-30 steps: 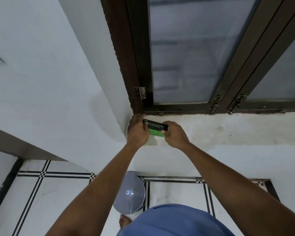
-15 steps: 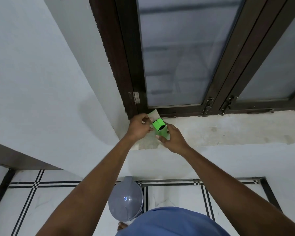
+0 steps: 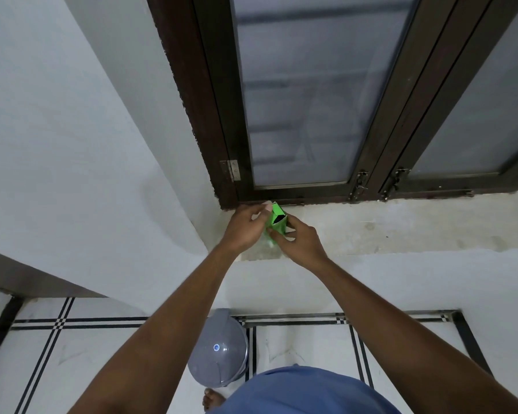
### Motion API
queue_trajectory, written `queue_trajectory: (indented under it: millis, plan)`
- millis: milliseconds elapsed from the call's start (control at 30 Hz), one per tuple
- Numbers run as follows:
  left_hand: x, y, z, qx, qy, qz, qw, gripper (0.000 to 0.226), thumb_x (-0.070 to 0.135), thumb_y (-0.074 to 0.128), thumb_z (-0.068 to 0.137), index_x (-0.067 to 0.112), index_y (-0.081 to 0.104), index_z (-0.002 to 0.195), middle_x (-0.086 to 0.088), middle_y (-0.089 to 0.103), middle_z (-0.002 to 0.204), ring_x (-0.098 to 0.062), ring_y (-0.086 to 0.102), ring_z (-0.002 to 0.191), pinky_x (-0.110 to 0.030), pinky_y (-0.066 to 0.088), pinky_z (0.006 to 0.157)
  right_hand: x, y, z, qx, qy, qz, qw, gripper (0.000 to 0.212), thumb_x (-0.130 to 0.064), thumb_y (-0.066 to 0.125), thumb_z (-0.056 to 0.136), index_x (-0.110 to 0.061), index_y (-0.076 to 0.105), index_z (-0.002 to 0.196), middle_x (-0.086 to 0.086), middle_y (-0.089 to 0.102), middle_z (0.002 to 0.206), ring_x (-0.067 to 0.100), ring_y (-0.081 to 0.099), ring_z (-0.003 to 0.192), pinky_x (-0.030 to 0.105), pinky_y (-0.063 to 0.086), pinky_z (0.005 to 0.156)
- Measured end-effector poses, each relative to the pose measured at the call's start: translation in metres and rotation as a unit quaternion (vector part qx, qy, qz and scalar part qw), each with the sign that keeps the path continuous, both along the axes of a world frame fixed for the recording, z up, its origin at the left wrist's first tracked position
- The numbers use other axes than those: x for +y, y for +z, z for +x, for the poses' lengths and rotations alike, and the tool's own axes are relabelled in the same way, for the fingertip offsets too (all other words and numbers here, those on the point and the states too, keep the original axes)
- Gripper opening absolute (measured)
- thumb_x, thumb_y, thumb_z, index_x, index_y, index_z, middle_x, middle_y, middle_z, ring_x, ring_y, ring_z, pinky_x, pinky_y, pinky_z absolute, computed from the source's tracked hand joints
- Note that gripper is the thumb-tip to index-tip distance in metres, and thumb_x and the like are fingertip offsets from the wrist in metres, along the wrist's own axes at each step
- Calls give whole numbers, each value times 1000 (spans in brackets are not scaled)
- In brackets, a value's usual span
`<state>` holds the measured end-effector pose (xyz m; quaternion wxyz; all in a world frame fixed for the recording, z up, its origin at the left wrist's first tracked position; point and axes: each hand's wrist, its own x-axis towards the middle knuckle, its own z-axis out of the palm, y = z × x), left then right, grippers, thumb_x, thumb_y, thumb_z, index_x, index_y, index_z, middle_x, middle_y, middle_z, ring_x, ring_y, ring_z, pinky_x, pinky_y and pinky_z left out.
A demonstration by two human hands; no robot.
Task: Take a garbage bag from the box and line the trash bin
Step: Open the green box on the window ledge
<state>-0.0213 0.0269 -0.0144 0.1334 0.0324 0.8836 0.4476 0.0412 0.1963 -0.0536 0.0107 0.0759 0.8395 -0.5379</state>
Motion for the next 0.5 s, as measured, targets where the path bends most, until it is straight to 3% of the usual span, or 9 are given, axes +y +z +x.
queue_trajectory:
  millis: [67,133,200,333,400,500]
  plan:
    - [1,-3,-1,-33,24,19,999,51,58,51,113,27,72,146,-5,55,159,-25,56,145,-43,48,120,-4,7,1,12,-10,0,1000,64,-55,70,103,-33,56,162,-5,70,148,20,72,122,39,64,99]
    - [3,1,0,-72,44,80,993,47,50,50,116,23,71,147,-3,62,148,-26,62,131,-40,58,102,-5,13,1,35,-40,3,999,57,-54,65,106,-31,61,158,-5,73,140,16,73,113,32,63,91]
    - [6,7,3,-109,58,129,984,45,44,49,118,20,67,151,-4,66,136,-27,66,117,-37,61,86,-7,16,0,48,-58,4,997,53,-55,63,108,-30,65,155,-5,77,135,12,75,106,34,65,89]
    - [10,9,2,-133,69,166,975,40,41,49,119,16,69,143,-5,70,123,-15,71,95,-32,63,81,-8,19,-1,72,-81,20,994,47,-52,61,110,-25,73,147,-5,83,124,4,75,95,21,62,82]
    - [11,9,-1,-142,75,174,971,35,41,50,118,19,72,135,-5,73,122,-13,73,94,-26,62,74,-7,22,-1,73,-78,23,994,48,-54,64,108,-26,75,144,-5,85,118,3,76,91,25,63,82]
    - [10,11,-4,-158,79,186,967,39,40,50,119,16,71,141,-7,73,126,-14,74,93,-27,63,75,-7,26,-3,55,-74,42,995,54,-60,74,99,-28,77,142,-5,86,104,11,77,82,33,63,79]
